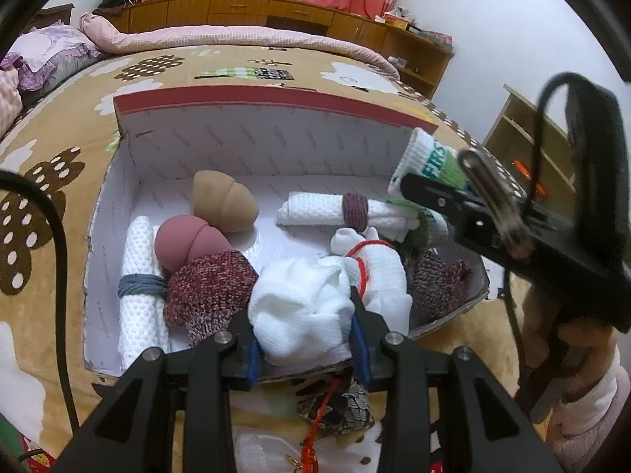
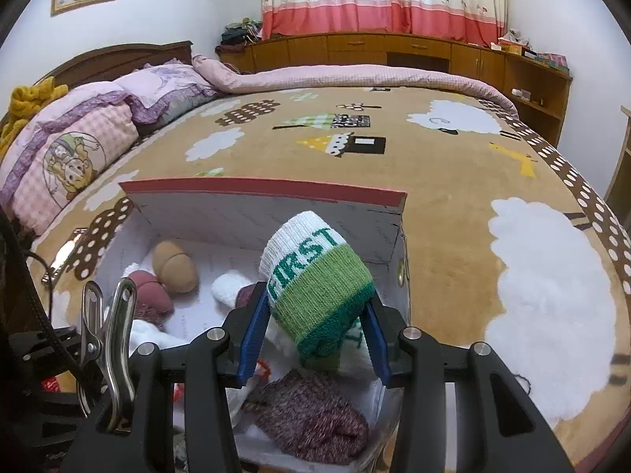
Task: Organize soft objects
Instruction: 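Carry the FIRST sock and white sock over the shoebox with both grippers, then open both grippers to drop the FIRST sock and white sock into the box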
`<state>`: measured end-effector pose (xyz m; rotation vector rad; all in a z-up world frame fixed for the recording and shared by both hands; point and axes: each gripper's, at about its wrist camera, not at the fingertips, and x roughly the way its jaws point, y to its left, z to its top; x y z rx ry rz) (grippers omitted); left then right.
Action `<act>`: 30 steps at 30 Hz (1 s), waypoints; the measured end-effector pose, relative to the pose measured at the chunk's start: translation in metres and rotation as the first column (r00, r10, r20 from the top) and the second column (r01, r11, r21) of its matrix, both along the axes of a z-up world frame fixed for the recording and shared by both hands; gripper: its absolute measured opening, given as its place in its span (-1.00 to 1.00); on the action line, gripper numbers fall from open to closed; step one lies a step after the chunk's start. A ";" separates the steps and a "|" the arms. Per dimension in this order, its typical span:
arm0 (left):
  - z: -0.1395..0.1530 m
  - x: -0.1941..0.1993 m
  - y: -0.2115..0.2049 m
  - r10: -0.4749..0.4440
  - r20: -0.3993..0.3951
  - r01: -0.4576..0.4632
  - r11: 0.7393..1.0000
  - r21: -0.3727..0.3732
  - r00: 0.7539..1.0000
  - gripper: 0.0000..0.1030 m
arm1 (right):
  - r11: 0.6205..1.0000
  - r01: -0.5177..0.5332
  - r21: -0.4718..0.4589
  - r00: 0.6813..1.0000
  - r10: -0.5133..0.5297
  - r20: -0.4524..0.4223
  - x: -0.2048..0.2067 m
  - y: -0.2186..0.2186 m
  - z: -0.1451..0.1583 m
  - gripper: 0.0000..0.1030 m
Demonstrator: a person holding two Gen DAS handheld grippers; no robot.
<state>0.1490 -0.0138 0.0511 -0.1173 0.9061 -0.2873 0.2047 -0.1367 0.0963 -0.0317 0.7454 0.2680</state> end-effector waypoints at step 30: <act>0.007 -0.011 -0.006 0.001 0.005 -0.001 0.999 0.037 1.000 0.44 | 0.998 0.059 0.030 0.998 -0.060 0.025 -0.007 -0.014 0.006 0.26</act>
